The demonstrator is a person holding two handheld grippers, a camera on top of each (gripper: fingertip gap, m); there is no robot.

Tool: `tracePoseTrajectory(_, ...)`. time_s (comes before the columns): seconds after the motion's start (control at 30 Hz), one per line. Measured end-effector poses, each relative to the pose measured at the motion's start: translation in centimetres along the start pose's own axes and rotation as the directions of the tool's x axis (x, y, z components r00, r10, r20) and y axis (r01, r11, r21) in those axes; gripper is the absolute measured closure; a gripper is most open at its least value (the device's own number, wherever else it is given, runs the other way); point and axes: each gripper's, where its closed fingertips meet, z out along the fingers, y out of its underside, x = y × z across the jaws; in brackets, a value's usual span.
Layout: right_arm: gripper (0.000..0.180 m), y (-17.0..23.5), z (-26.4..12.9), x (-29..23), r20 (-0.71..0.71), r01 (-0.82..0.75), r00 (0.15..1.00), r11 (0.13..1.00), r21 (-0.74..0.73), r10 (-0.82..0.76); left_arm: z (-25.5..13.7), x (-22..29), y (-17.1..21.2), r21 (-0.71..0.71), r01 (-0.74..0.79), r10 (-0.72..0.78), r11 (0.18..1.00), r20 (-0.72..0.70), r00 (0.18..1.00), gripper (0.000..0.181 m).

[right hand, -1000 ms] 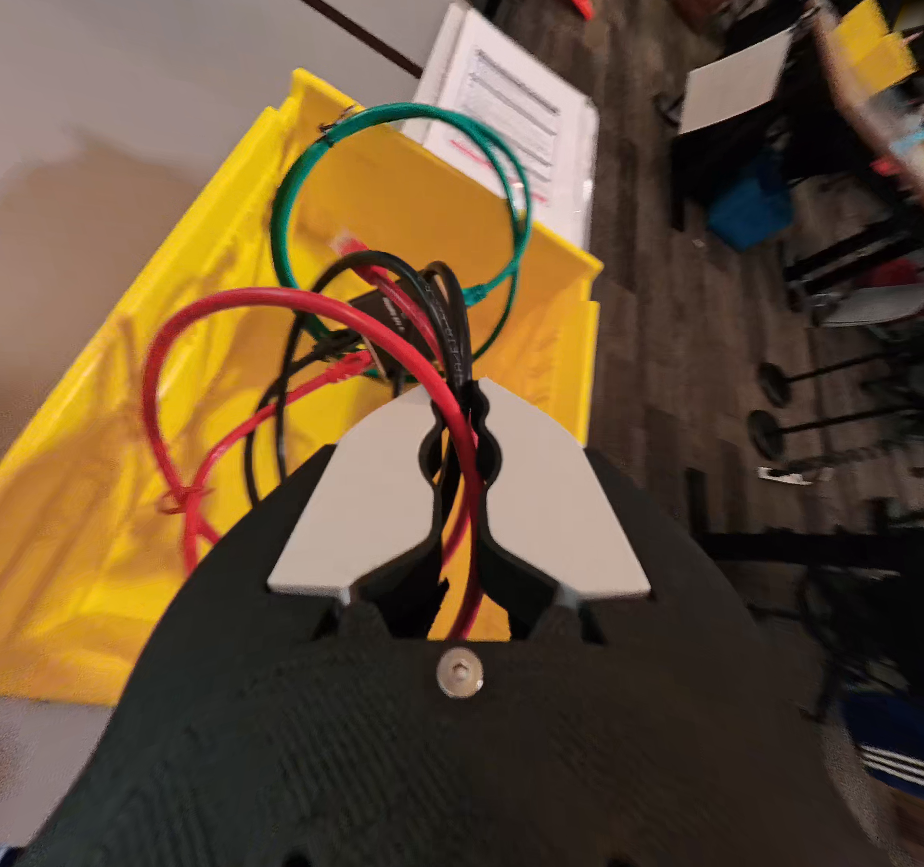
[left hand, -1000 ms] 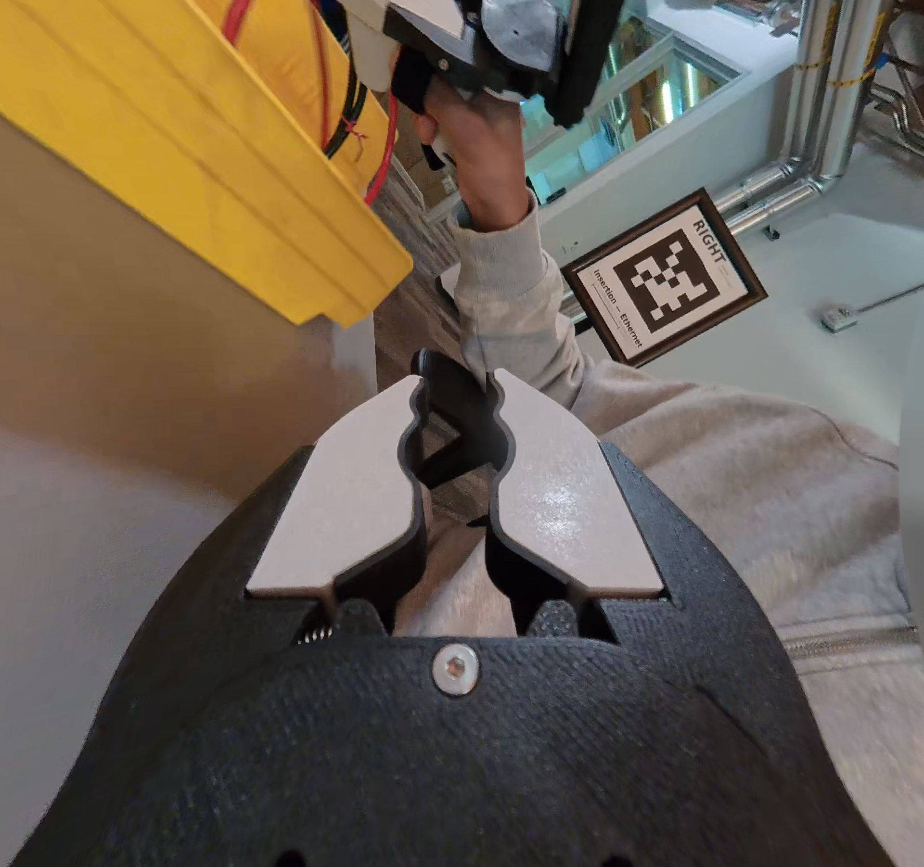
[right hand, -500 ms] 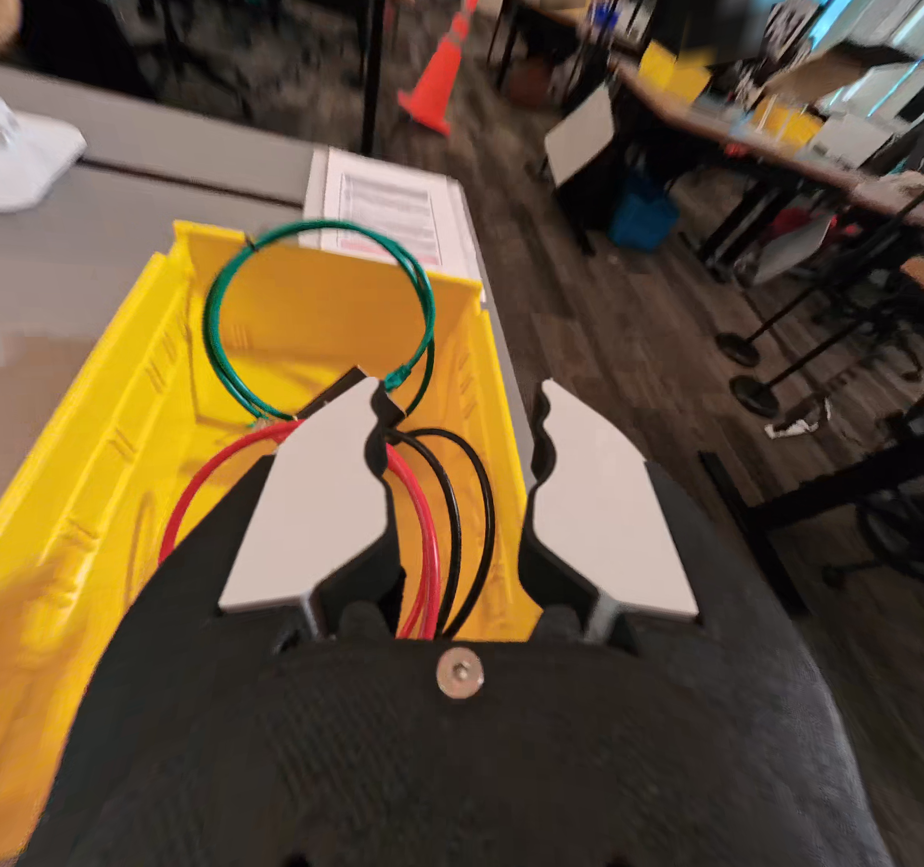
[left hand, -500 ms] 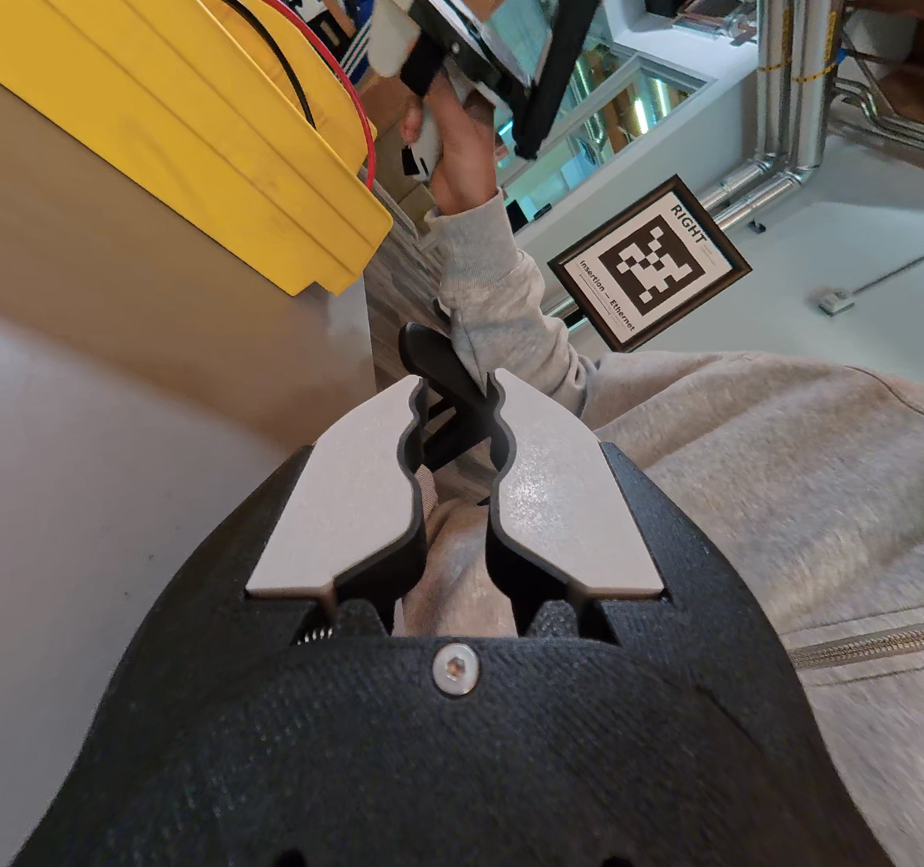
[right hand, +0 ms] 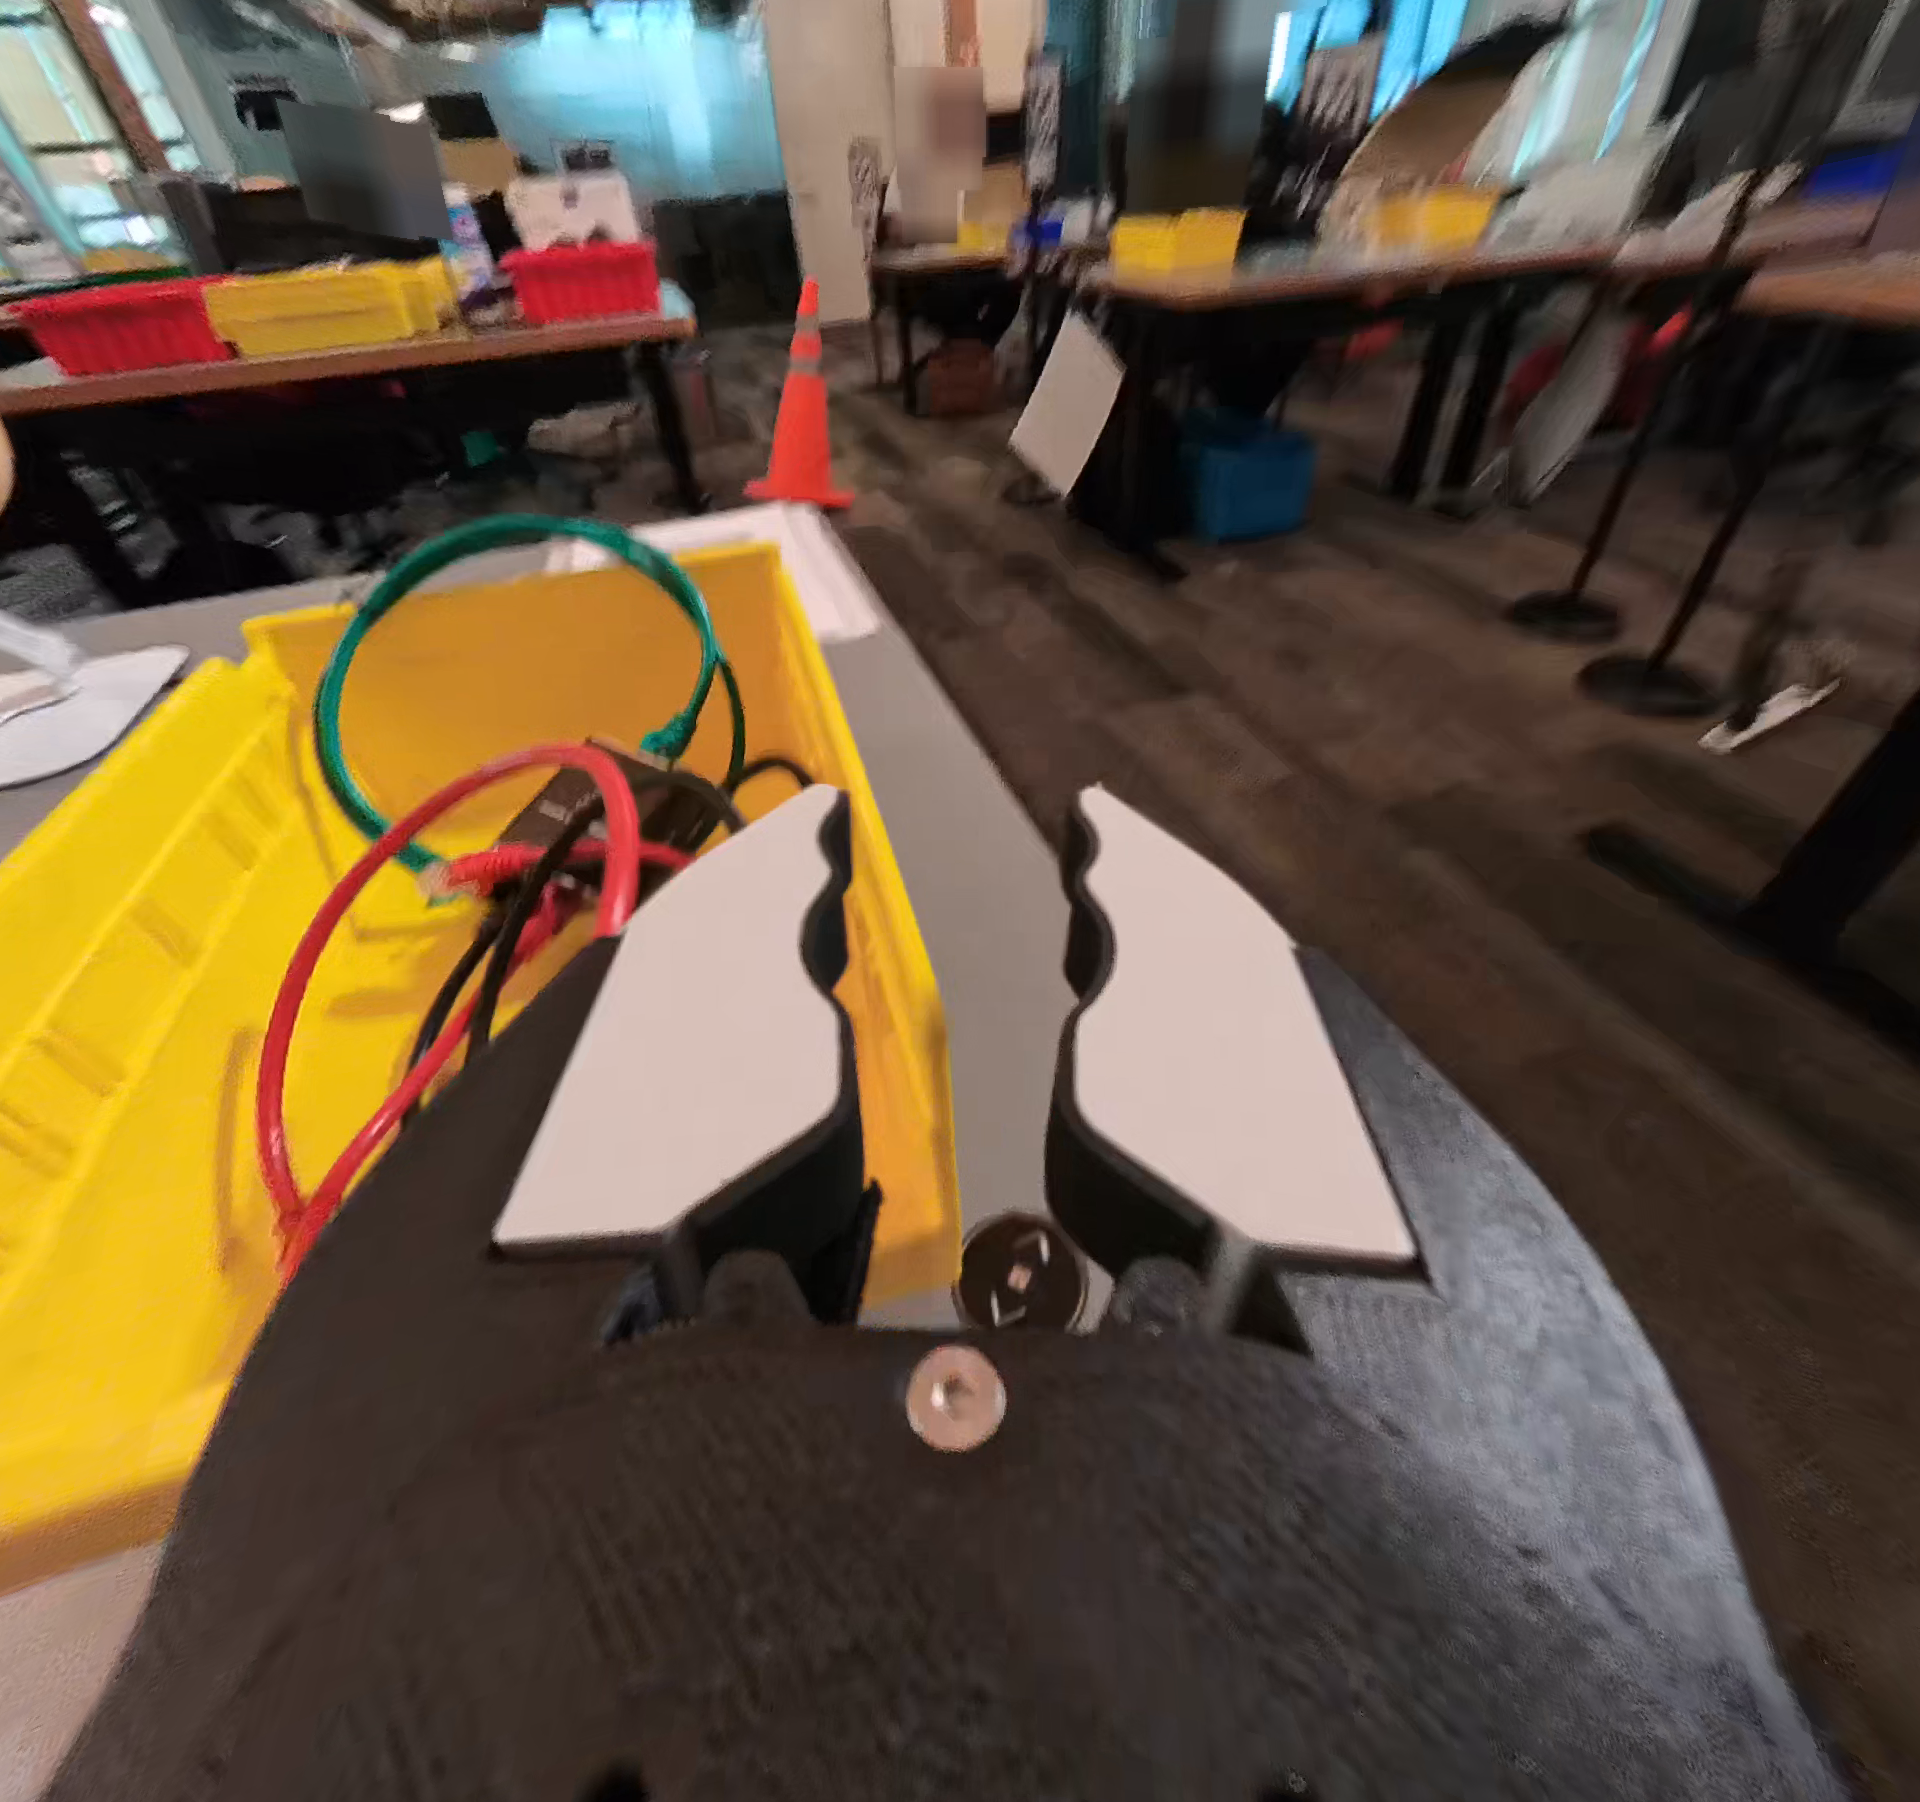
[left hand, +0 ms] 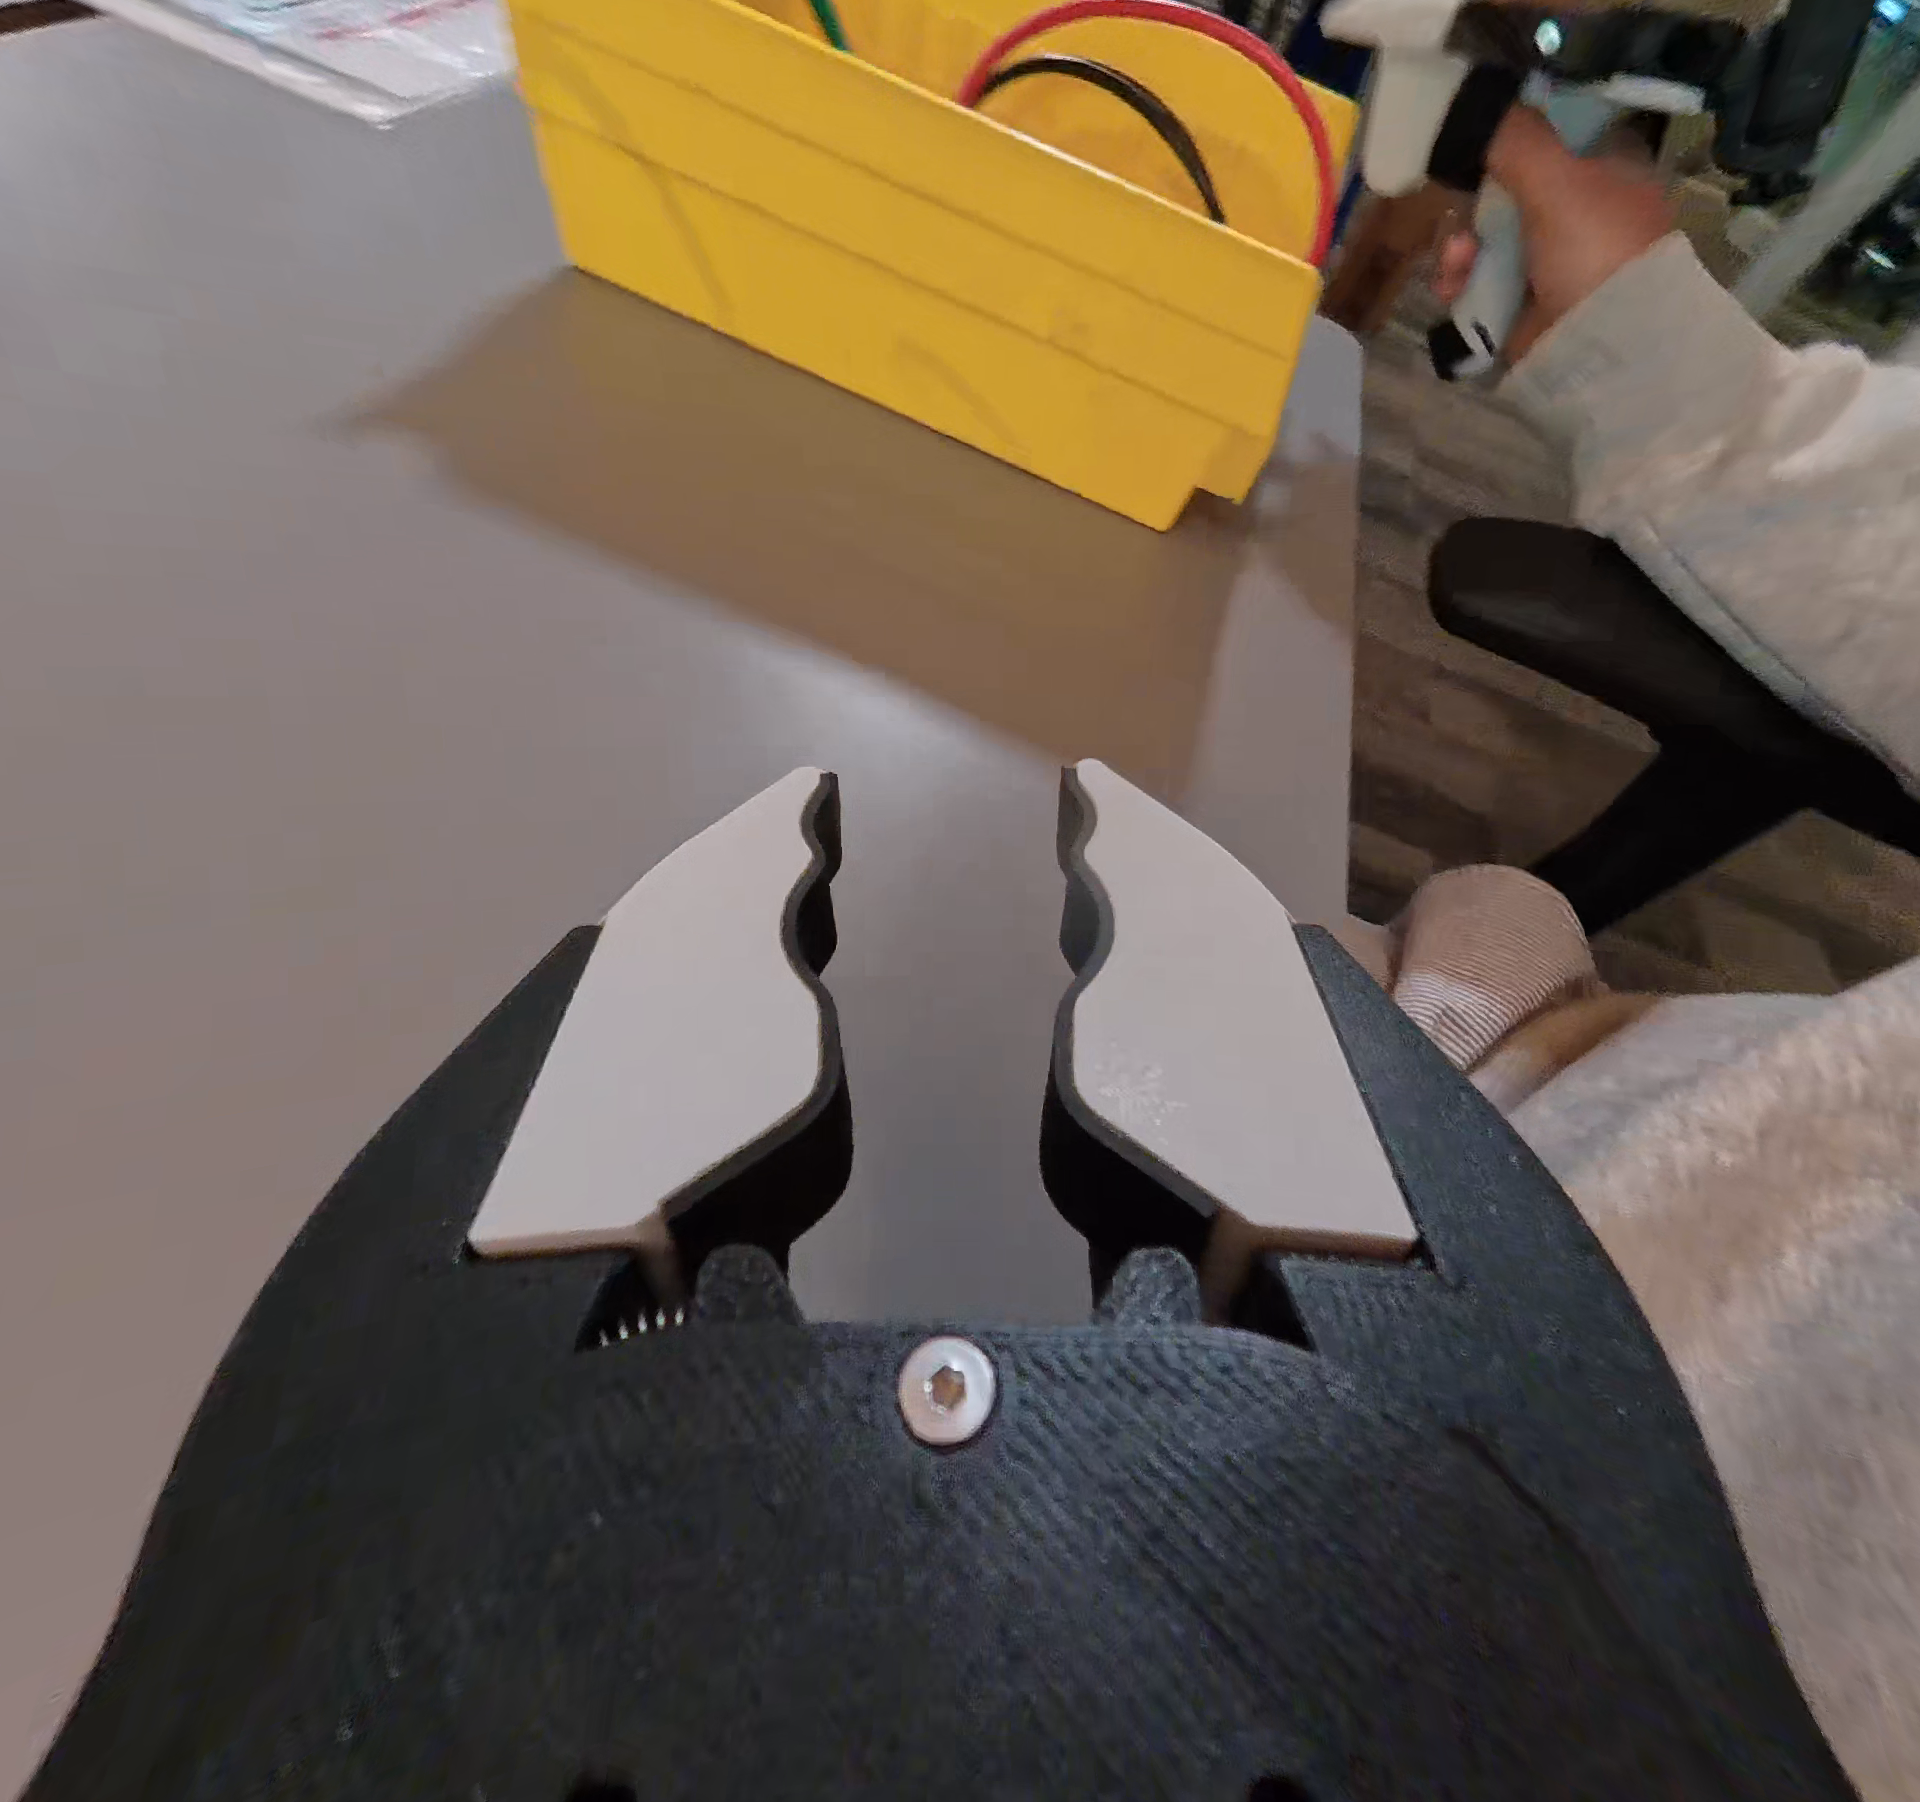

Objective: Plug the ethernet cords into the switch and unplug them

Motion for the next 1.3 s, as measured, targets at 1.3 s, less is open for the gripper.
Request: tracePoseTrajectory(1.3, 0.174, 6.8, 6.8, -2.9, 0.369, 0.266, 0.916, 0.925, -0.271, -0.155, -13.2, -12.1, 1.8, 0.31, 0.191, -0.309, 0.931, 0.394, 0.866, 0.14)
